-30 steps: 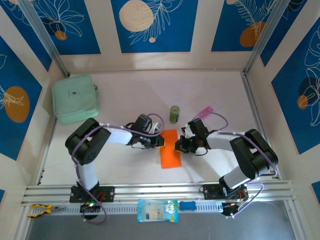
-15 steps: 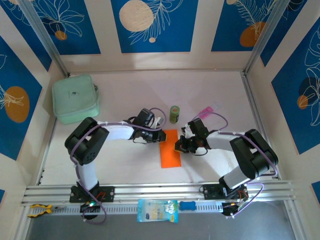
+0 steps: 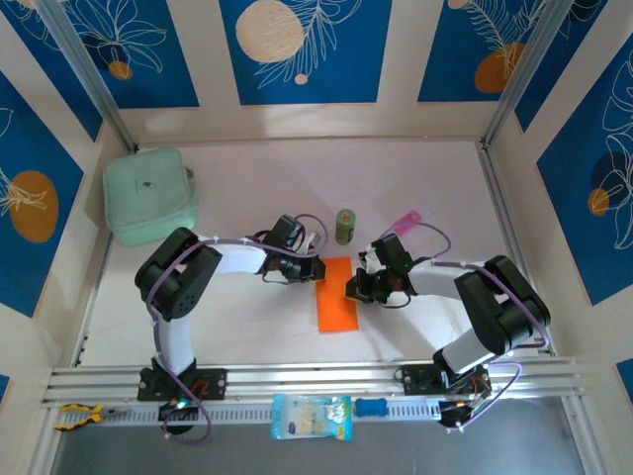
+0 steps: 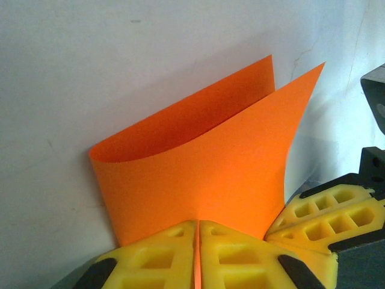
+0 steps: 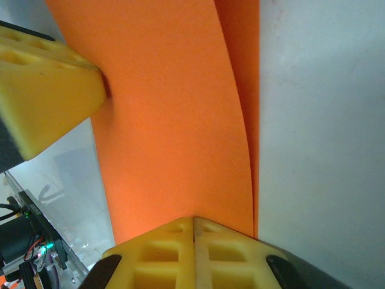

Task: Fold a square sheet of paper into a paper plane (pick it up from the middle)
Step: First fold the square sheet of paper in half at the center of the table.

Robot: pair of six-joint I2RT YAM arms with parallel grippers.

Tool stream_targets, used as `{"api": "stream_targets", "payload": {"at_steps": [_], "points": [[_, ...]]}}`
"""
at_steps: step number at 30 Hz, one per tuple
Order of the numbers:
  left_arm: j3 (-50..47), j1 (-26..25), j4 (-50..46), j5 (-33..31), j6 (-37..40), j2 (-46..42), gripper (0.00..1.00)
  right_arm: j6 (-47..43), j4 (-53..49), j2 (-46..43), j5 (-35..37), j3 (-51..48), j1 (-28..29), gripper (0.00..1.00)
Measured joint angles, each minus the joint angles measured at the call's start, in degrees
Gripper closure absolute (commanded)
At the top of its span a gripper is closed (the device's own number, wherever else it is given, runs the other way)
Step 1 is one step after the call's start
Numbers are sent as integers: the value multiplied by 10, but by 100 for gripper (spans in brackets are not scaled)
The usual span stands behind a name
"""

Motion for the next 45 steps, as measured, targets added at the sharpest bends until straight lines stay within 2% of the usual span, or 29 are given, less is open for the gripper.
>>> {"api": "stream_targets", "payload": {"at_steps": [25,33,45], "points": [[37,25,-1,4,-8,31,90,0,0,0,1,0,0,100],[57,34,-15,-28,-20,36,90,0,0,0,1,0,0,100],[86,38,-43,-37,-38,50,90,0,0,1,2,1,1,100]]}}
